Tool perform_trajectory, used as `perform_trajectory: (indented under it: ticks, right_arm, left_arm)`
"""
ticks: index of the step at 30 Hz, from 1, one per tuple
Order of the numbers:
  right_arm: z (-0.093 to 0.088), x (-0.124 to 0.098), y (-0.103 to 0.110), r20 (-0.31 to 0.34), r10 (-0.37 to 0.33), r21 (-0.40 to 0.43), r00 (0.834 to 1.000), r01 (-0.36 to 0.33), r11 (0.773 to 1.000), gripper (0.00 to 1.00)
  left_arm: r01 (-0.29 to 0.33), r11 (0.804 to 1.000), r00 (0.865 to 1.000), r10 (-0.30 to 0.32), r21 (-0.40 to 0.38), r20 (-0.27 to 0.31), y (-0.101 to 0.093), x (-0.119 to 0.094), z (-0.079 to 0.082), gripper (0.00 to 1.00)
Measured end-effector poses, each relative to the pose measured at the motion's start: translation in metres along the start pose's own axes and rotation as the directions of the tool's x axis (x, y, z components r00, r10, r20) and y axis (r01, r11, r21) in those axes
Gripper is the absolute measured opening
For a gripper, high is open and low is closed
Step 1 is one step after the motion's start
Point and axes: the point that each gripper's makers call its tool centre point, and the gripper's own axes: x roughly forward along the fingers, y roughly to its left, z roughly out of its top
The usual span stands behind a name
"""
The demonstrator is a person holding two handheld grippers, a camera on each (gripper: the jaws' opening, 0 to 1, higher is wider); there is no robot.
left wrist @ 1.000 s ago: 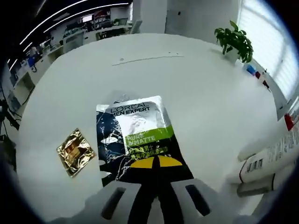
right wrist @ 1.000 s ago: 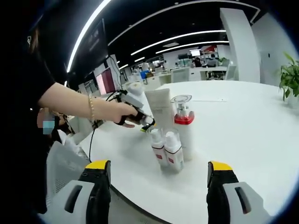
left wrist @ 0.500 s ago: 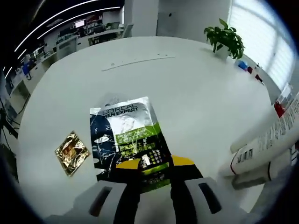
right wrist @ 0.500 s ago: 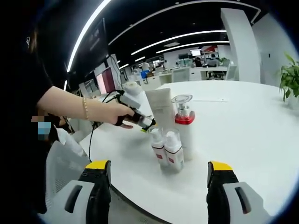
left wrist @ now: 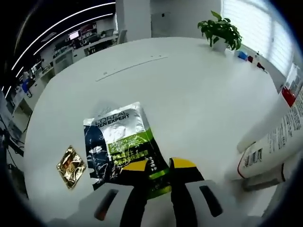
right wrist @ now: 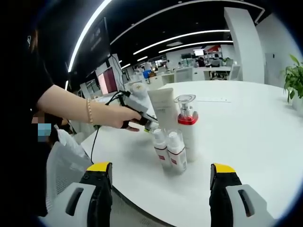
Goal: Arrange the skincare products in the storage area until every visible bottle or jar stands upright without overlapping.
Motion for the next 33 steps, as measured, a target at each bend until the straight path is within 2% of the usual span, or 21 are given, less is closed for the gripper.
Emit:
perform_trajectory:
  ticks: [1, 2, 3, 4, 5, 7, 9, 10, 12, 15, 17, 21, 23, 26, 29, 30, 33]
  right_arm:
    - [0.0, 0.0, 0.0, -0.001, 0.001, -0.001, 1.0, -0.001, 1.0, 0.91]
    - [0.0, 0.001, 0.001, -0.001, 0.001, -0.002, 1.0, -0.001, 1.0, 0.91]
    - [0.0, 0.001, 0.0, -0.002, 0.001, -0.002, 1.0, -0.001, 1.0, 0.91]
    - [0.0, 0.0, 0.0, -0.002, 0.001, -0.003, 1.0, -0.001, 1.0, 0.91]
    - [0.0, 0.0, 0.0, -0.002, 0.0, -0.003, 1.0, 0.0, 1.0, 0.91]
    - [0.0, 0.0, 0.0, 0.001, 0.0, -0.003, 1.0, 0.0, 1.0, 0.91]
    - [0.0, 0.0, 0.0, 0.001, -0.001, -0.003, 1.0, 0.001, 1.0, 0.91]
    - [0.0, 0.0, 0.0, 0.001, -0.001, -0.004, 1.0, 0.001, 1.0, 0.91]
    - [0.001, 0.0, 0.001, 0.002, -0.001, -0.006, 1.0, 0.001, 1.0, 0.91]
    - [0.001, 0.0, 0.002, 0.004, 0.001, -0.008, 1.0, -0.001, 1.0, 0.91]
    - [0.001, 0.0, 0.002, 0.005, 0.002, -0.01, 1.0, -0.002, 1.0, 0.91]
    - [0.001, 0.0, 0.003, 0.005, 0.009, -0.014, 1.0, -0.009, 1.0, 0.91]
    - [0.001, 0.0, 0.004, 0.003, 0.013, -0.019, 1.0, -0.013, 1.0, 0.91]
    - [0.001, 0.001, 0.006, 0.002, 0.017, -0.027, 1.0, -0.017, 0.999, 0.91]
    - [0.002, 0.0, 0.006, 0.0, 0.021, -0.037, 1.0, -0.021, 0.999, 0.91]
    - [0.002, 0.0, 0.006, 0.001, 0.022, -0.039, 1.0, -0.022, 0.999, 0.91]
    - [0.002, 0.0, 0.008, 0.002, 0.026, -0.046, 1.0, -0.025, 0.999, 0.91]
  left_arm:
    - [-0.001, 1.0, 1.0, 0.0, -0.028, -0.013, 0.002, 0.0, -0.003, 0.11]
    - [0.077, 0.996, 0.997, -0.078, -0.036, -0.025, -0.01, 0.001, -0.007, 0.04]
    - [0.009, 0.998, 0.999, -0.007, -0.066, 0.037, 0.001, 0.003, 0.002, 0.03]
    - [0.037, 0.999, 0.999, -0.037, -0.039, 0.005, 0.001, 0.0, -0.006, 0.03]
    - [0.043, 0.998, 0.999, -0.043, -0.048, 0.006, 0.006, -0.003, -0.009, 0.03]
    - [0.044, 0.998, 0.999, -0.044, -0.051, -0.002, 0.011, -0.004, -0.007, 0.03]
    - [0.044, 0.994, 0.999, -0.045, -0.095, -0.014, 0.018, 0.008, -0.007, 0.03]
    - [-0.001, 0.994, 1.0, 0.003, -0.109, 0.017, 0.018, -0.003, -0.002, 0.03]
    - [0.018, 0.989, 1.0, -0.017, -0.147, 0.004, 0.007, -0.015, -0.006, 0.03]
    - [0.051, 0.966, 0.998, -0.058, -0.254, -0.02, 0.004, -0.02, -0.012, 0.03]
    - [0.083, 0.95, 0.997, -0.078, -0.302, 0.029, -0.003, -0.03, -0.004, 0.03]
    - [0.143, 0.897, 0.988, -0.107, -0.418, 0.108, 0.009, -0.043, 0.011, 0.03]
    - [0.151, 0.886, 0.987, -0.106, -0.439, 0.125, 0.014, -0.048, 0.013, 0.03]
    - [0.176, 0.849, 0.98, -0.105, -0.498, 0.167, 0.019, -0.062, 0.017, 0.03]
    - [0.186, 0.835, 0.977, -0.1, -0.517, 0.19, 0.018, -0.075, 0.015, 0.03]
    - [0.188, 0.836, 0.976, -0.1, -0.515, 0.194, 0.016, -0.079, 0.013, 0.03]
    - [0.197, 0.817, 0.973, -0.095, -0.541, 0.211, 0.017, -0.088, 0.01, 0.03]
